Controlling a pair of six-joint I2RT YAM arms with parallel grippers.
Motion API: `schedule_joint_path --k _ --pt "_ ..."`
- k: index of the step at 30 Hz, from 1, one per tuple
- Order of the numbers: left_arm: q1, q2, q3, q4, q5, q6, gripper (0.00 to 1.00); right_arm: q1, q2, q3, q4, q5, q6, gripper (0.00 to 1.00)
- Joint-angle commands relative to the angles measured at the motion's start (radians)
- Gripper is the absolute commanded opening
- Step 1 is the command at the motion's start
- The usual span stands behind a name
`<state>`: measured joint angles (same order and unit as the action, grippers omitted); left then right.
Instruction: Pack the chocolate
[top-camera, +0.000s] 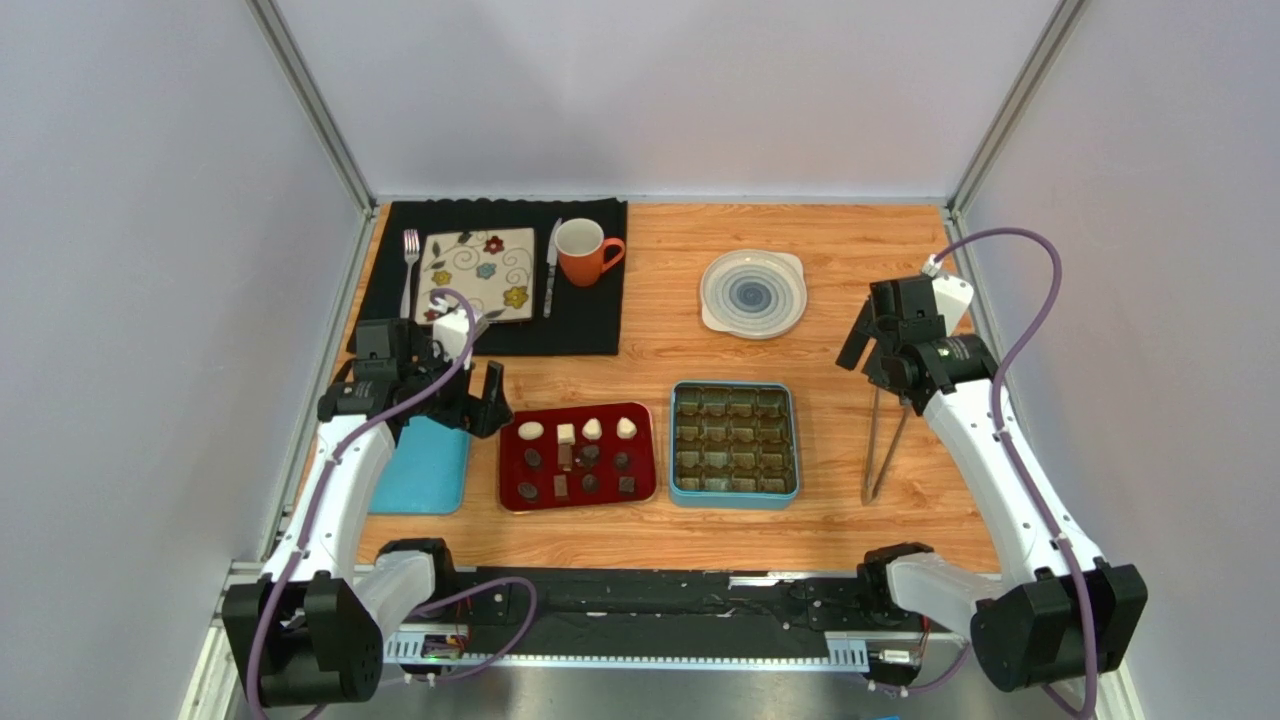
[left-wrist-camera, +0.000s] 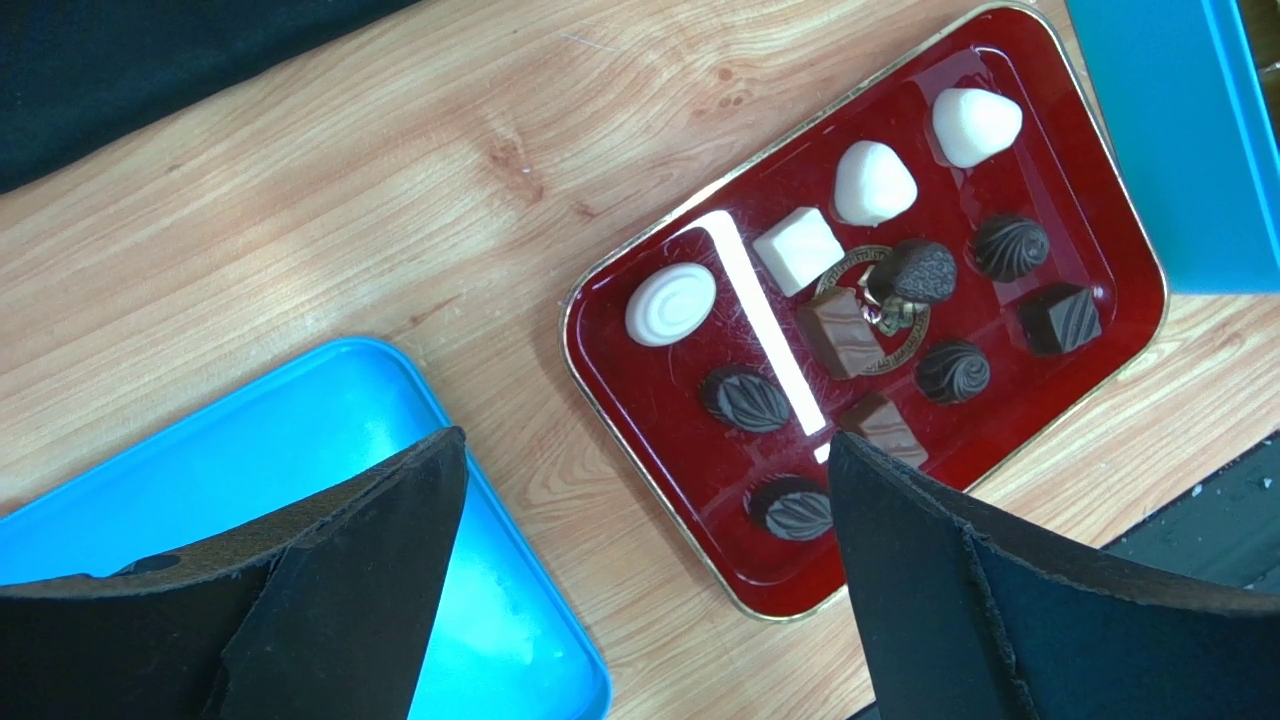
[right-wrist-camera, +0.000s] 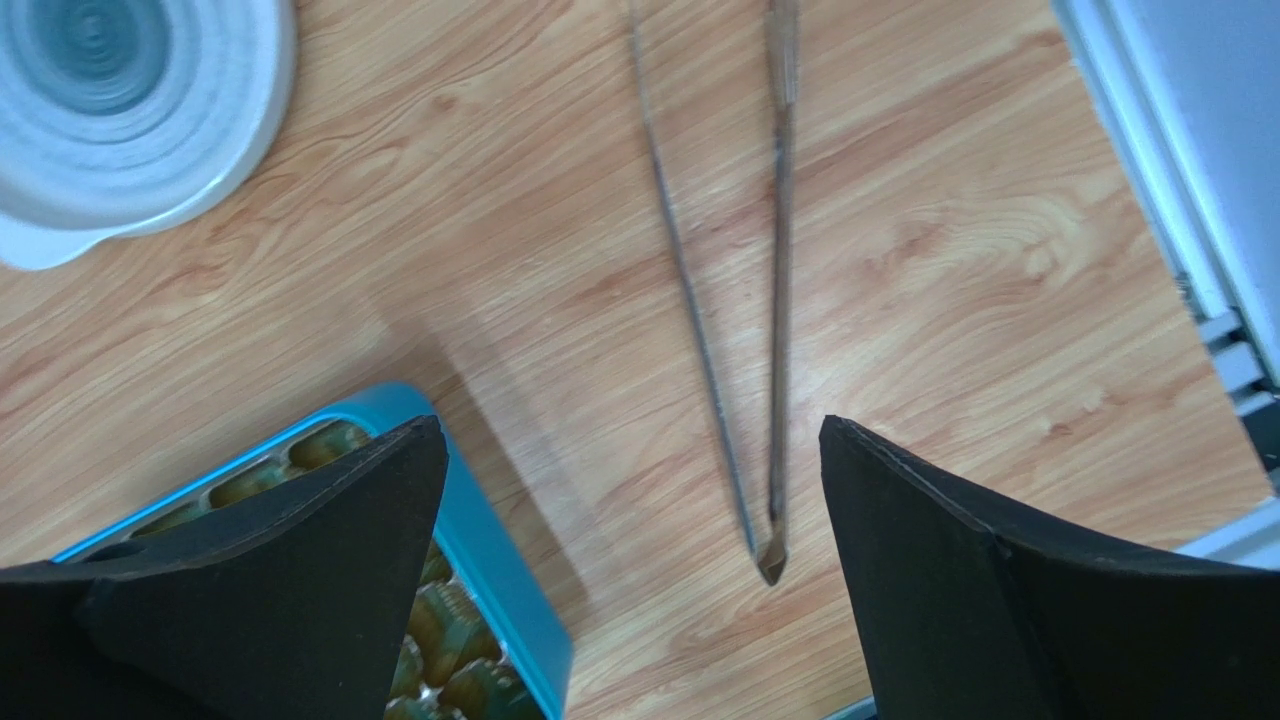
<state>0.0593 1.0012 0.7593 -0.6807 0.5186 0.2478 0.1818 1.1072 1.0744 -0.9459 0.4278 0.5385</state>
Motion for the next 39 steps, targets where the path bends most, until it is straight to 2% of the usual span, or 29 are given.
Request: schedule_joint_path --k 1,2,5,12,18,22,27,33,36,37,39 --pt "0.01 0.045 0.047 0.033 0.037 -0.03 0.98 -0.005 0.055 -0.025 0.006 0.184 0.0 0.93" --pt "0.013 0.057 0.055 0.035 0.047 -0.034 0.98 -0.005 0.08 -0.031 0.016 0.196 0.005 0.85" --pt "0.022 0.108 0.092 0.043 0.073 -0.05 0.99 -0.004 0.138 -0.07 0.053 0.224 -0.003 0.79" --pt "0.043 0.152 0.138 0.063 0.11 -0.058 0.99 -0.031 0.276 -0.123 0.108 0.171 -0.011 0.79" --pt "0.07 0.175 0.147 0.081 0.143 -0.071 0.99 -0.057 0.358 -0.156 0.199 0.054 -0.052 0.8" --pt "0.085 0.18 0.149 0.087 0.146 -0.068 0.99 -0.07 0.434 -0.133 0.214 -0.033 -0.051 0.73" --pt "0.109 0.178 0.146 0.093 0.155 -0.07 0.99 -0.071 0.477 -0.129 0.231 -0.035 -0.058 0.66" --pt "0.126 0.177 0.133 0.099 0.155 -0.071 0.99 -0.081 0.502 -0.139 0.249 -0.038 -0.058 0.52" --pt "0.129 0.172 0.132 0.098 0.156 -0.079 0.99 -0.082 0.51 -0.145 0.254 -0.052 -0.055 0.41" --pt "0.129 0.171 0.13 0.098 0.156 -0.082 0.99 -0.084 0.511 -0.146 0.257 -0.052 -0.054 0.32" --pt "0.131 0.162 0.13 0.093 0.153 -0.079 0.99 -0.084 0.514 -0.151 0.259 -0.06 -0.051 0.26"
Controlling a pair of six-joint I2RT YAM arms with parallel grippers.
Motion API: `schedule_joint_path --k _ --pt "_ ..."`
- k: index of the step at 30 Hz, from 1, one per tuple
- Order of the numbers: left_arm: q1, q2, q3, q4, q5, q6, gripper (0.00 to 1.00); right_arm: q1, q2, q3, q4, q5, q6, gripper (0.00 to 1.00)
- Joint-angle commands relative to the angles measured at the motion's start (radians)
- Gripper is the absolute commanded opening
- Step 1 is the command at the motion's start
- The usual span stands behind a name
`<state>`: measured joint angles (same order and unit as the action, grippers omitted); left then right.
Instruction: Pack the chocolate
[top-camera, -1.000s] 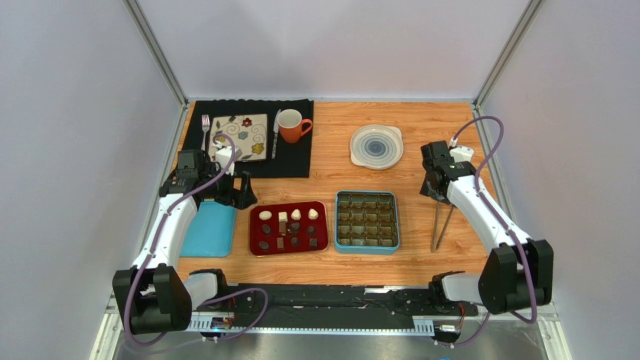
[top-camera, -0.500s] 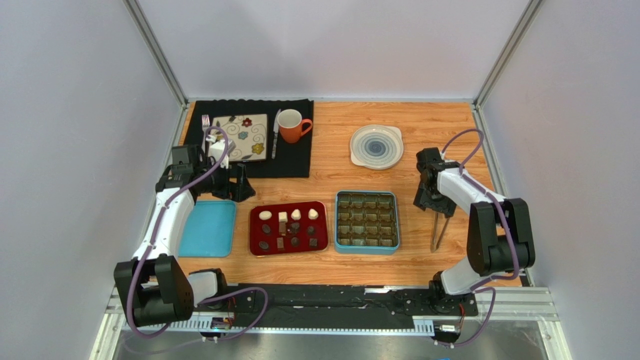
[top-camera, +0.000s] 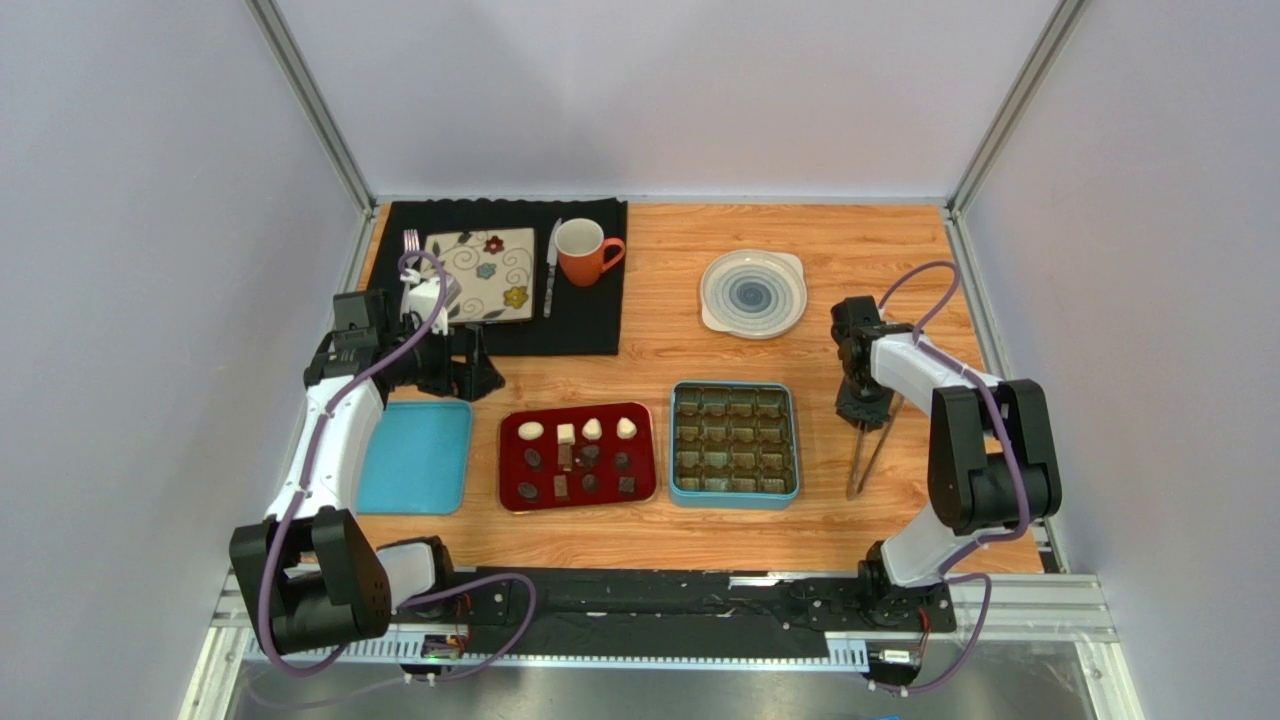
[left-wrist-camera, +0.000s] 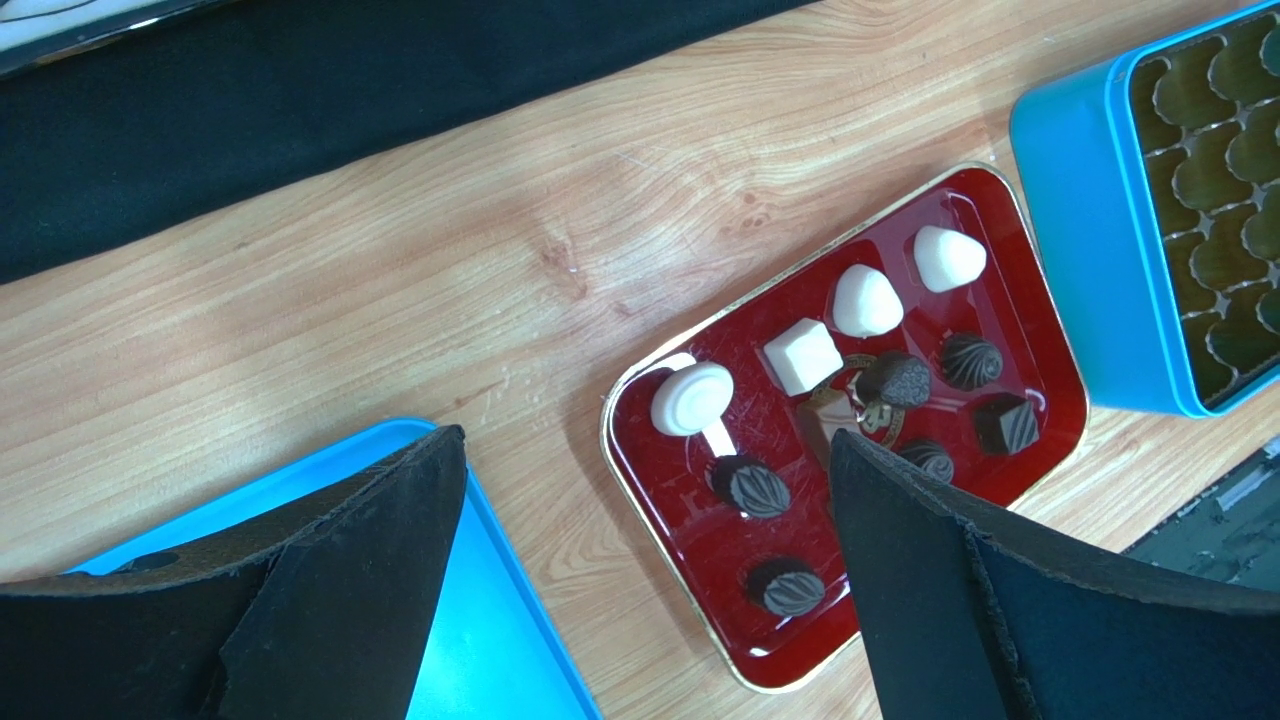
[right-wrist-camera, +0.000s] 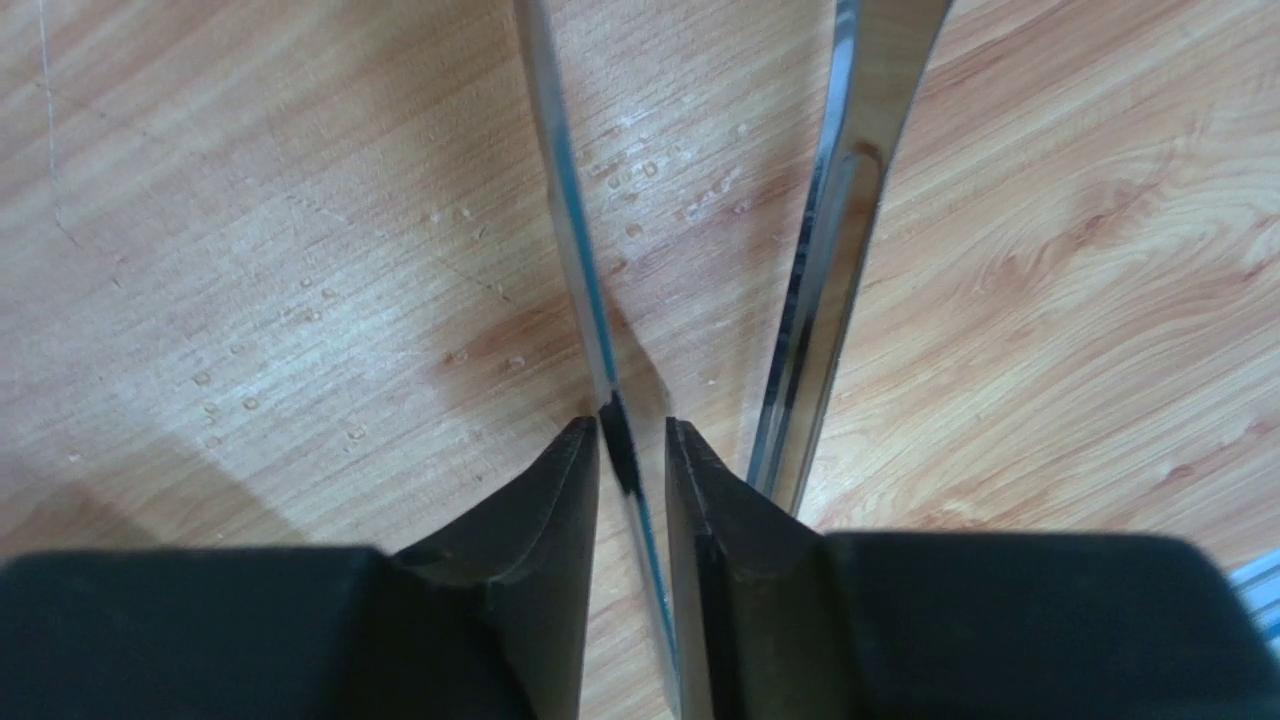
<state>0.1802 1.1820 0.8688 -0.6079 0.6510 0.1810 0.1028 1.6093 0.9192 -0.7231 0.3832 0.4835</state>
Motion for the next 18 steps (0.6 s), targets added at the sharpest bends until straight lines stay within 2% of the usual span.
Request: schedule_joint_path --k 1,6,12,15,16,18 --pt "0.01 -0.027 0.021 0.014 0.021 -0.012 0.99 -0.003 0.012 0.001 0.037 -0.02 0.006 0.2" --pt "0.013 -0.045 0.038 -0.029 0.016 -0.003 0.99 -0.002 -0.044 0.0 0.028 -0.044 0.006 0.0" --pt "0.015 -0.062 0.078 -0.09 0.074 0.014 0.99 0.061 -0.302 0.087 -0.024 -0.087 -0.054 0.0" --pt "0.012 -0.062 0.105 -0.142 0.163 0.044 0.99 0.152 -0.449 0.173 -0.027 -0.139 -0.14 0.0" --pt "0.013 -0.065 0.12 -0.157 0.229 0.063 0.99 0.203 -0.477 0.191 -0.021 -0.174 -0.173 0.0" --pt "0.013 -0.08 0.127 -0.19 0.291 0.106 0.99 0.254 -0.546 0.245 0.004 -0.338 -0.256 0.0"
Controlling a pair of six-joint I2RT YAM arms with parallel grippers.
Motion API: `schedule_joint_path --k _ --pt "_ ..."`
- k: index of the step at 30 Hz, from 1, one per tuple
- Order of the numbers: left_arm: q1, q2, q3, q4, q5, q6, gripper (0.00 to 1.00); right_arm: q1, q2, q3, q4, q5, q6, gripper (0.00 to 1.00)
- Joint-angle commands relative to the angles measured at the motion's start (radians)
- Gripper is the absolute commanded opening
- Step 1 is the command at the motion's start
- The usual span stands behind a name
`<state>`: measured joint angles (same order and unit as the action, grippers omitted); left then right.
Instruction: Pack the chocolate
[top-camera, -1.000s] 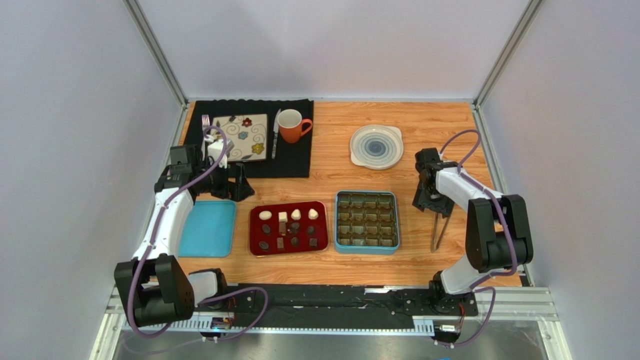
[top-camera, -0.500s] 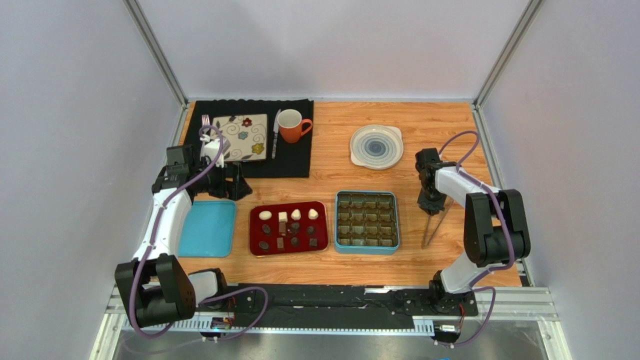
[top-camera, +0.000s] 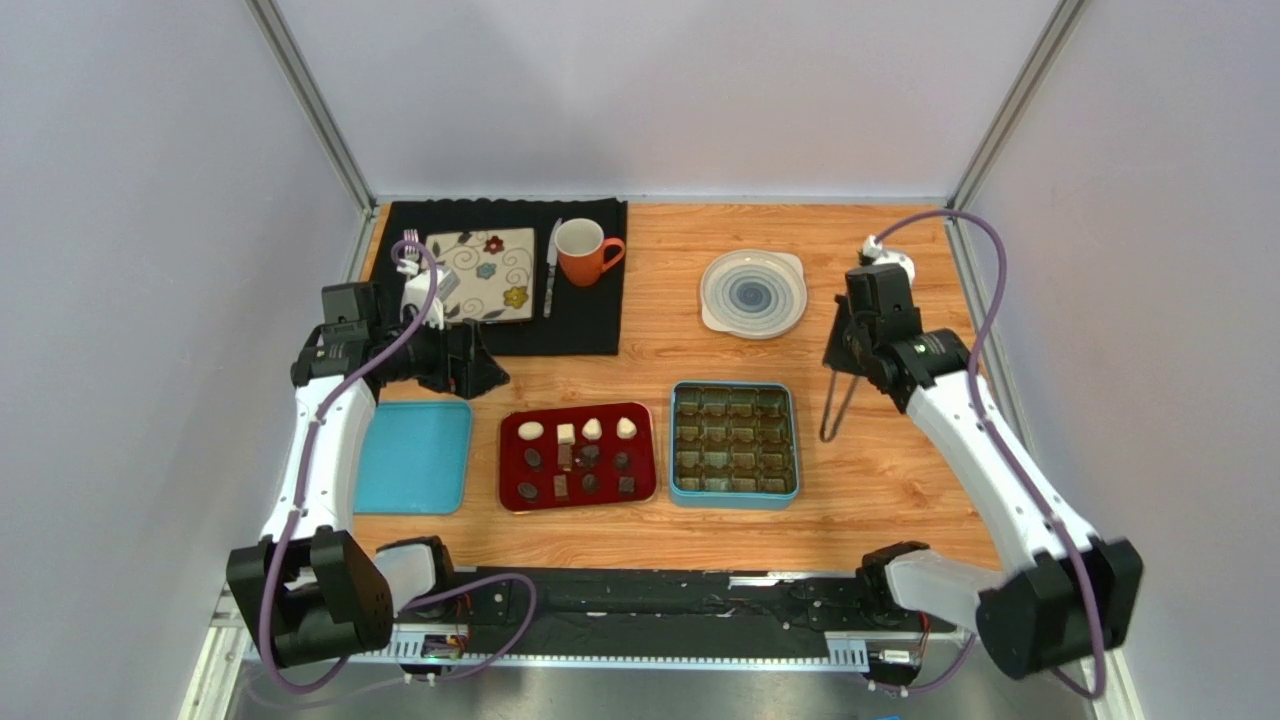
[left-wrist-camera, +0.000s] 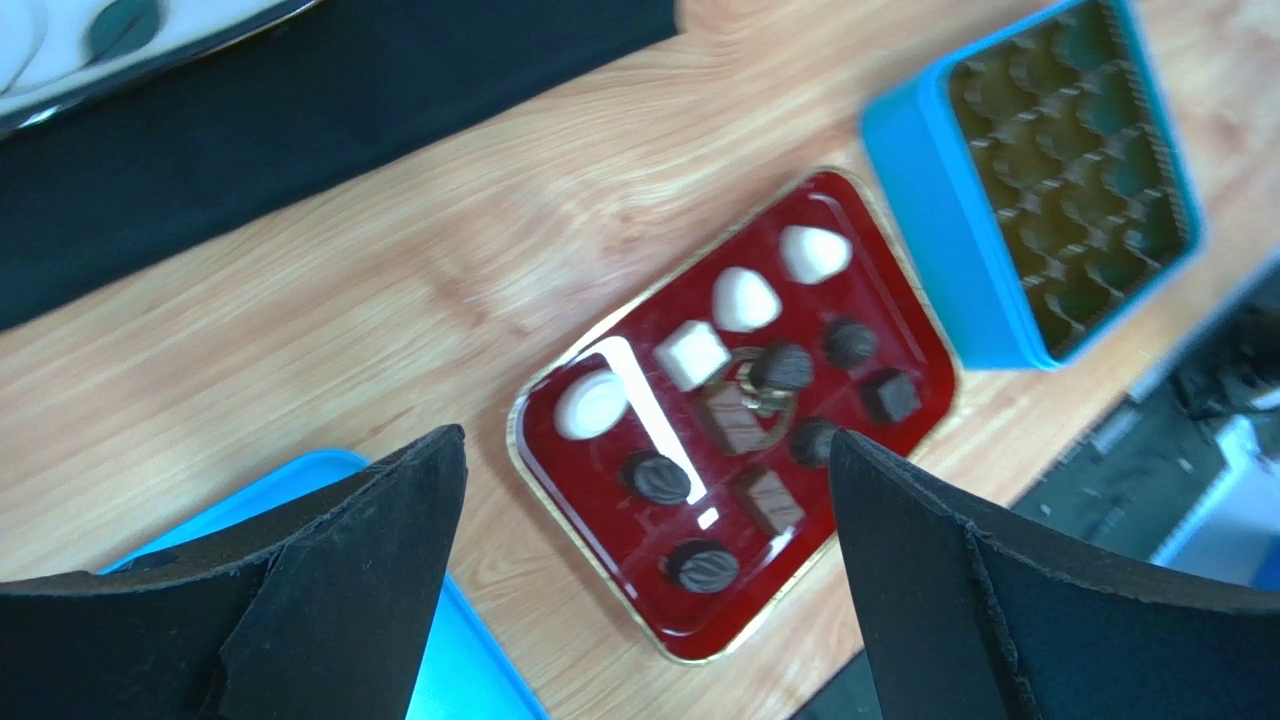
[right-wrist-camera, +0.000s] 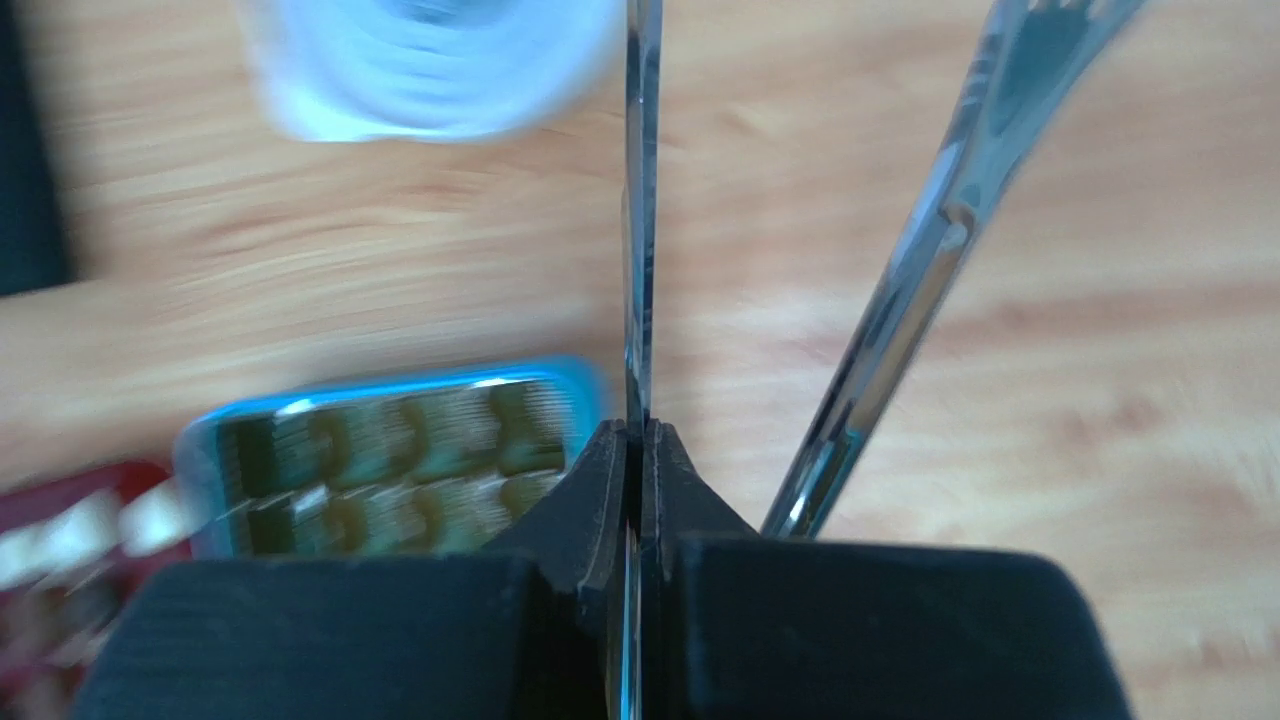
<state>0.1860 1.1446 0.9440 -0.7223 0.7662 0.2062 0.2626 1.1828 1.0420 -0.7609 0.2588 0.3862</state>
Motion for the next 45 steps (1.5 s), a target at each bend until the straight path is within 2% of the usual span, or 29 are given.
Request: schedule_joint_path --k 1,3,4,10,14,17,21,23,24,25,26,27,29,30,36,45 --pt "0.006 -0.049 0.065 -0.103 0.247 0.126 0.99 0.154 -0.136 0.144 0.043 -0.263 -0.176 0.0" --pt "0.006 -0.066 0.084 -0.146 0.324 0.194 0.99 0.225 -0.144 0.173 0.034 -0.345 -0.219 0.0" --pt "0.006 -0.072 0.11 -0.211 0.402 0.291 0.99 0.292 -0.137 0.211 0.02 -0.351 -0.231 0.0" --pt "0.007 -0.124 0.229 -0.486 0.64 0.648 0.99 0.501 0.004 0.292 -0.057 -0.501 -0.329 0.0" --pt "0.006 -0.213 0.21 -0.441 0.737 0.694 0.99 0.596 0.103 0.314 -0.058 -0.553 -0.378 0.0" --pt "0.006 -0.296 0.144 -0.267 0.789 0.583 0.99 0.651 0.165 0.348 -0.081 -0.564 -0.437 0.0" --pt "0.006 -0.28 0.124 -0.247 0.875 0.588 0.99 0.725 0.215 0.42 -0.133 -0.567 -0.503 0.0" --pt "0.004 -0.295 0.07 -0.146 0.903 0.538 0.99 0.747 0.23 0.443 -0.156 -0.572 -0.54 0.0" --pt "0.004 -0.304 0.021 -0.091 0.923 0.448 0.99 0.759 0.233 0.458 -0.161 -0.578 -0.55 0.0" --pt "-0.003 -0.315 -0.005 0.052 0.93 0.377 0.99 0.768 0.236 0.463 -0.167 -0.585 -0.559 0.0" --pt "-0.02 -0.347 -0.095 0.254 0.955 0.078 0.99 0.78 0.241 0.481 -0.176 -0.616 -0.588 0.0" --pt "-0.043 -0.356 -0.128 0.484 0.966 -0.033 0.99 0.783 0.244 0.487 -0.189 -0.624 -0.596 0.0" --pt "-0.075 -0.375 -0.204 0.668 0.966 -0.251 0.99 0.791 0.256 0.5 -0.196 -0.65 -0.612 0.0" --pt "-0.092 -0.378 -0.218 0.773 0.963 -0.284 0.99 0.794 0.262 0.512 -0.202 -0.659 -0.613 0.0" --pt "-0.099 -0.361 -0.189 0.727 0.993 -0.261 0.96 0.819 0.32 0.541 -0.251 -0.652 -0.629 0.0" --pt "-0.099 -0.388 -0.226 0.779 0.999 -0.381 0.93 0.816 0.345 0.575 -0.259 -0.606 -0.642 0.0"
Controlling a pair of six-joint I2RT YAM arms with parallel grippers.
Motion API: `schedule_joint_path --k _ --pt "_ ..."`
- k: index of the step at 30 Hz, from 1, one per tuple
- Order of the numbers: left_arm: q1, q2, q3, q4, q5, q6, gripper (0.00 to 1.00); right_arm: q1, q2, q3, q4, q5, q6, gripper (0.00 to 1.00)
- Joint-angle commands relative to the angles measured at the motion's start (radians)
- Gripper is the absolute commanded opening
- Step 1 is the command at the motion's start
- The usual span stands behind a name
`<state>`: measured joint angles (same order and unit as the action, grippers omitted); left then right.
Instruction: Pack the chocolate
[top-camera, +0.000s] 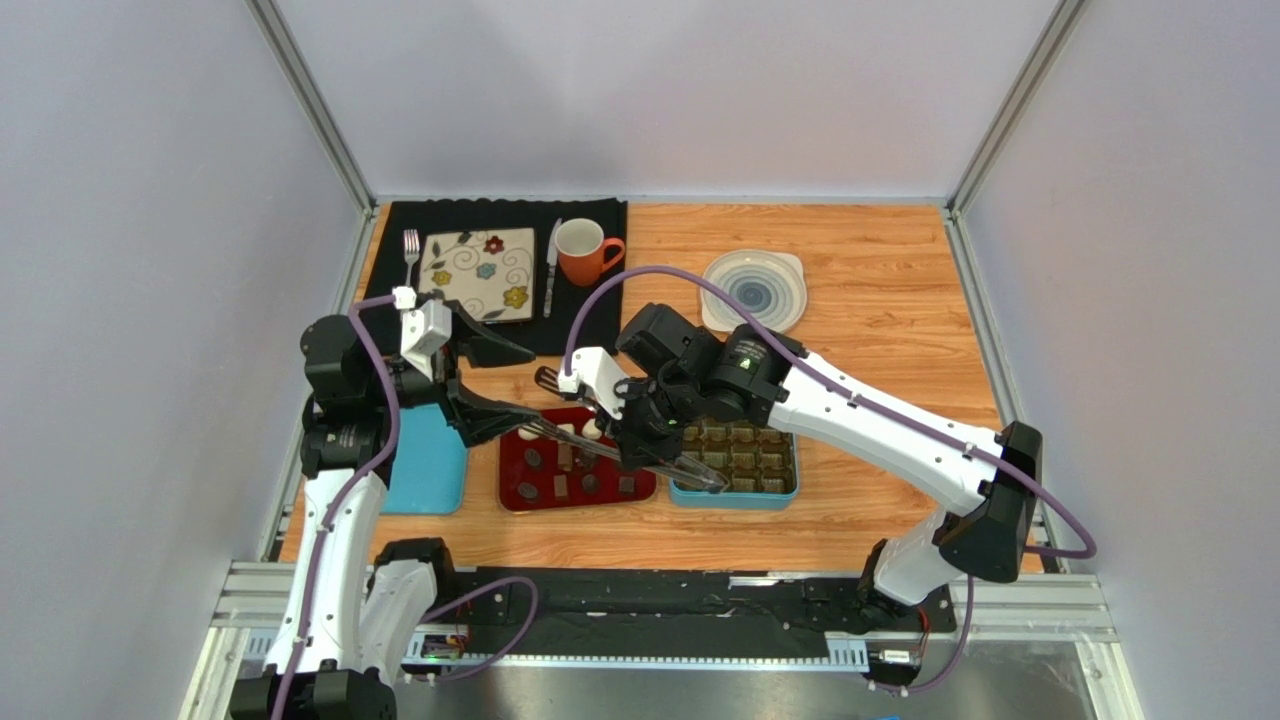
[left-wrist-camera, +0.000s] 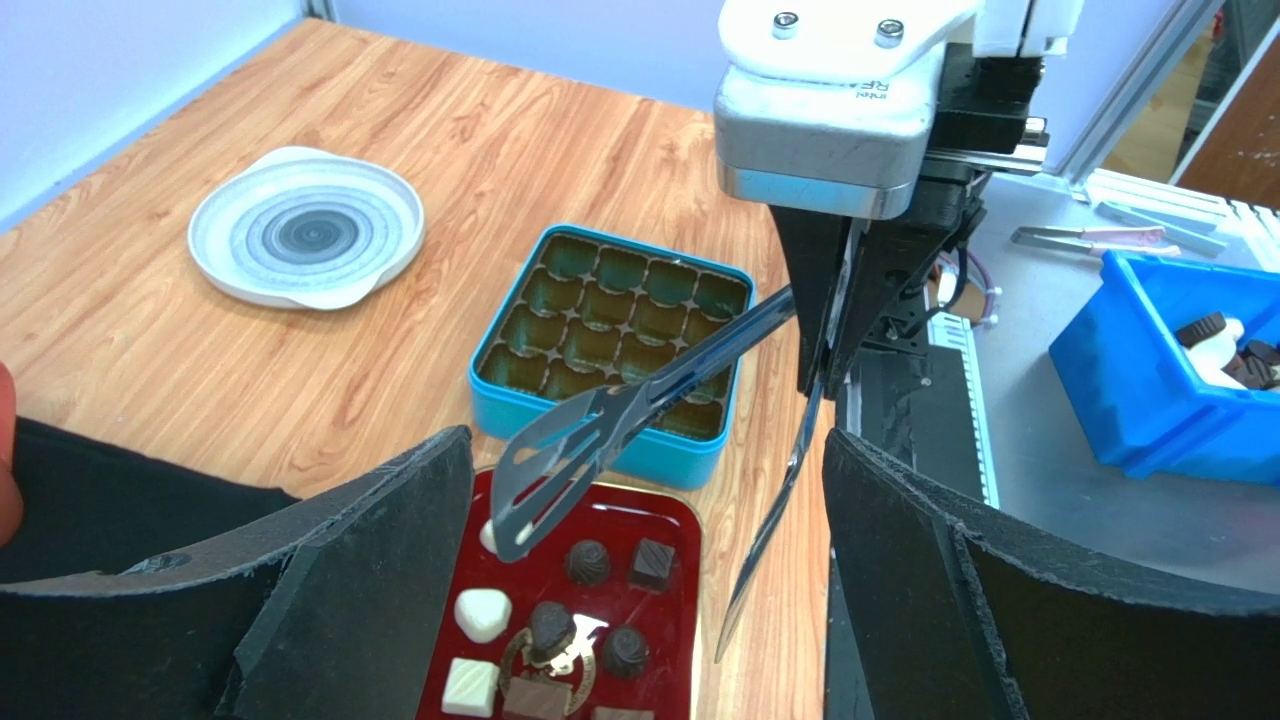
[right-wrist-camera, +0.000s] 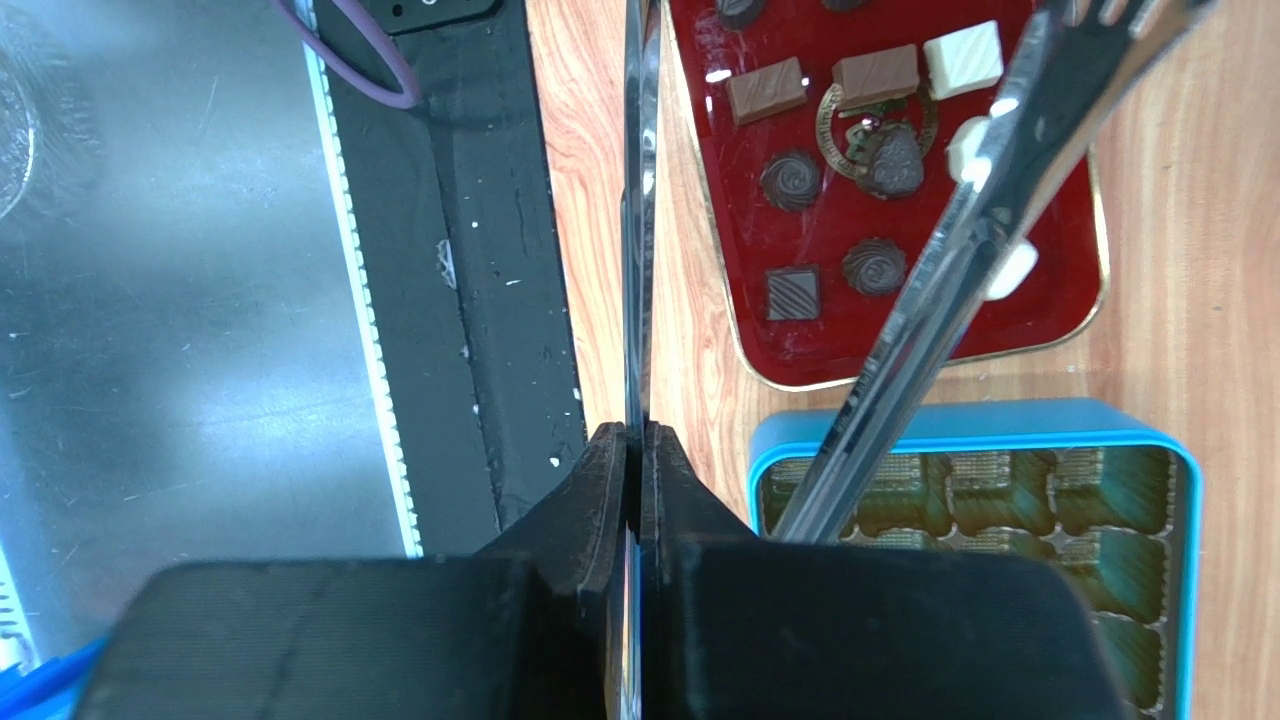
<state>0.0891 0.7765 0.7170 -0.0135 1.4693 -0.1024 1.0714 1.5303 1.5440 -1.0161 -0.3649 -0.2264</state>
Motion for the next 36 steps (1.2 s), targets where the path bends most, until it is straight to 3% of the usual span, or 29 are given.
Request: schedule_joint_path --k 1,5,11,17,25,32,36 --pt "-0.005 -0.023 -0.007 0.072 0.296 -0.075 0.92 0.007 -0.001 0.082 -0.007 0.021 -0.033 0.0" --pt "-0.002 -0.028 -0.027 0.125 0.296 -0.137 0.82 0.007 0.005 0.1 -0.021 0.032 -0.045 0.0" --pt "-0.003 -0.025 -0.039 0.158 0.296 -0.192 0.51 0.007 0.008 0.116 -0.025 0.032 -0.053 0.0" --pt "-0.011 -0.028 -0.048 0.161 0.298 -0.235 0.36 0.005 0.019 0.117 -0.027 0.049 -0.065 0.0" --pt "-0.022 -0.04 -0.063 0.191 0.299 -0.298 0.37 0.004 0.021 0.116 -0.032 0.086 -0.076 0.0" --pt "-0.022 -0.066 -0.074 0.201 0.299 -0.339 0.59 -0.013 0.004 0.11 -0.027 0.093 -0.079 0.0" --pt "-0.026 -0.06 -0.088 0.213 0.298 -0.362 0.64 -0.013 0.001 0.128 -0.036 0.075 -0.085 0.0"
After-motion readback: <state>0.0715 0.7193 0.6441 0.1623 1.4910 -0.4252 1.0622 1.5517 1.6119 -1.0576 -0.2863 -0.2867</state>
